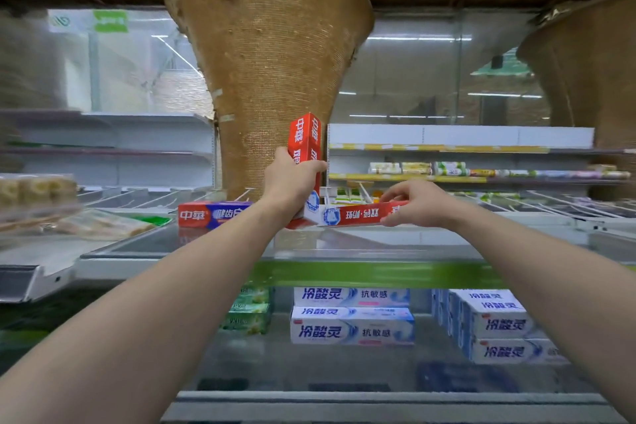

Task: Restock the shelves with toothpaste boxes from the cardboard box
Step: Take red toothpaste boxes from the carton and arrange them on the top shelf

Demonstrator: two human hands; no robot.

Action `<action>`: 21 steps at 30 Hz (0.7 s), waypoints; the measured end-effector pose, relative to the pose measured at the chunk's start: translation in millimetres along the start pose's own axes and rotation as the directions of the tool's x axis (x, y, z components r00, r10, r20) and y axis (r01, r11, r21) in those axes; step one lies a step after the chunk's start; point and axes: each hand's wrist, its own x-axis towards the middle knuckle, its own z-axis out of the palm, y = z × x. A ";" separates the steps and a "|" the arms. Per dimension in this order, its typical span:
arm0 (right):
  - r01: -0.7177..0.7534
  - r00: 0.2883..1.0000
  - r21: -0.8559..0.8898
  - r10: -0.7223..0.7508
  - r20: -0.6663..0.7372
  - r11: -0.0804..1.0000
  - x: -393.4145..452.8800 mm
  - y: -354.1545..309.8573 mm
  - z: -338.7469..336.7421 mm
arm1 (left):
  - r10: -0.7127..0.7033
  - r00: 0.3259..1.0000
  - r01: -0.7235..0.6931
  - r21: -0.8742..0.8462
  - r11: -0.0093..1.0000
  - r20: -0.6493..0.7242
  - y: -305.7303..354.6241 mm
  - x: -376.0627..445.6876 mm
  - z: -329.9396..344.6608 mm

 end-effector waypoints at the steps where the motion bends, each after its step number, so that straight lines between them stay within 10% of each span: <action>1: -0.001 1.000 -0.011 0.001 0.007 1.000 2.3 1.0 -0.9 | -0.001 1.000 0.001 0.002 1.000 -0.008 -0.8 2.0 2.0; 9: 0.014 0.954 -0.324 0.084 0.289 0.946 3.6 -26.0 -13.2 | -0.018 1.000 0.019 0.021 1.000 -0.025 -4.8 9.6 17.8; 17: -0.049 0.934 -0.053 0.064 0.352 0.997 14.3 -47.6 -8.2 | -0.021 0.998 0.023 0.039 0.999 -0.057 -7.6 15.1 26.9; 21: 0.158 0.917 -0.193 -0.072 0.391 0.968 23.7 -42.7 -6.7 | -0.034 0.996 0.038 0.052 0.998 -0.081 -11.8 18.5 23.0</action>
